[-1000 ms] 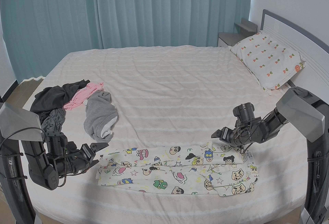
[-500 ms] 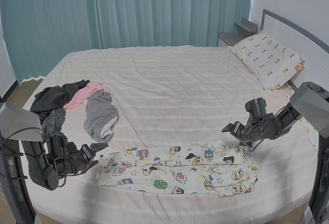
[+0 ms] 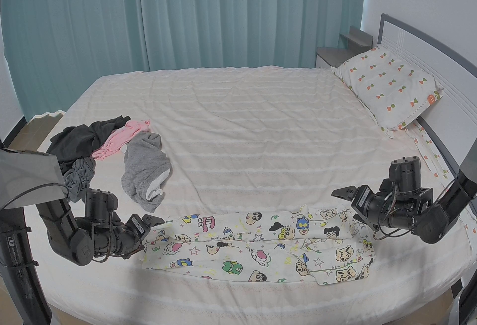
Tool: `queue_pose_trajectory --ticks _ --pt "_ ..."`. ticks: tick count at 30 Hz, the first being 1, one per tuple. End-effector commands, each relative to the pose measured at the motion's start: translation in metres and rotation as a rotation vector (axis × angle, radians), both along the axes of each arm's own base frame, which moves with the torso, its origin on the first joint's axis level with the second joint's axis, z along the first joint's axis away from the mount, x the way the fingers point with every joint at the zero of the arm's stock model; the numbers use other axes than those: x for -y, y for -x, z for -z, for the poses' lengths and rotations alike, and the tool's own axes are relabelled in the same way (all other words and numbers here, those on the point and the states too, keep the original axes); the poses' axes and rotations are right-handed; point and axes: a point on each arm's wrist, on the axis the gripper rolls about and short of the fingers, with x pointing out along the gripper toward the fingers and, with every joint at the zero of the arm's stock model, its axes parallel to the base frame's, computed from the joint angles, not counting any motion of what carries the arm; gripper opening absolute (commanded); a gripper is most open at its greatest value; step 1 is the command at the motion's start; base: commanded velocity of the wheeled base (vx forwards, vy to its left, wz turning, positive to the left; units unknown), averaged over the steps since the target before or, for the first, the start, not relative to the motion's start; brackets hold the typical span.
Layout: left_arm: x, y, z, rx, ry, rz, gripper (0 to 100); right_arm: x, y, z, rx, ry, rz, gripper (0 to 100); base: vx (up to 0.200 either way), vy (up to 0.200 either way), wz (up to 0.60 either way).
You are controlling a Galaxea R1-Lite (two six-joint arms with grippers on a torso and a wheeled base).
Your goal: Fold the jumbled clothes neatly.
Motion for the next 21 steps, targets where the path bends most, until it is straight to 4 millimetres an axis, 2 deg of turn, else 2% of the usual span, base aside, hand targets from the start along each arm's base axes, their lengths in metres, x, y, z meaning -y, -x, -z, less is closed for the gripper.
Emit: queue_pose_trajectory --ticks 1,6,12,13,19,21 --pt "0.034 -0.053 -0.069 -0.121 0.002 -0.014 100 0.005 0.033 0.006 0.073 -0.073 -0.043 100 0.0 0.0 0.0" --pt "0.038 -0.06 -0.068 -0.169 0.005 -0.029 100 0.004 0.038 0.003 0.084 -0.074 -0.05 100 0.0 0.0 0.0" --pt "0.048 -0.06 -0.052 -0.202 -0.053 -0.028 100 0.005 0.039 0.002 0.087 -0.073 -0.05 100 0.0 0.0 0.0" --pt "0.05 -0.062 -0.044 -0.209 -0.084 -0.04 100 0.005 0.039 0.003 0.086 -0.073 -0.05 100 0.0 0.0 0.0" --pt "0.062 -0.07 -0.023 -0.233 -0.151 -0.049 100 0.003 0.04 0.003 0.089 -0.067 -0.049 100 0.0 0.0 0.0" --pt "0.064 -0.07 -0.021 -0.232 -0.16 -0.049 100 0.003 0.039 0.003 0.088 -0.066 -0.048 100 0.0 0.0 0.0"
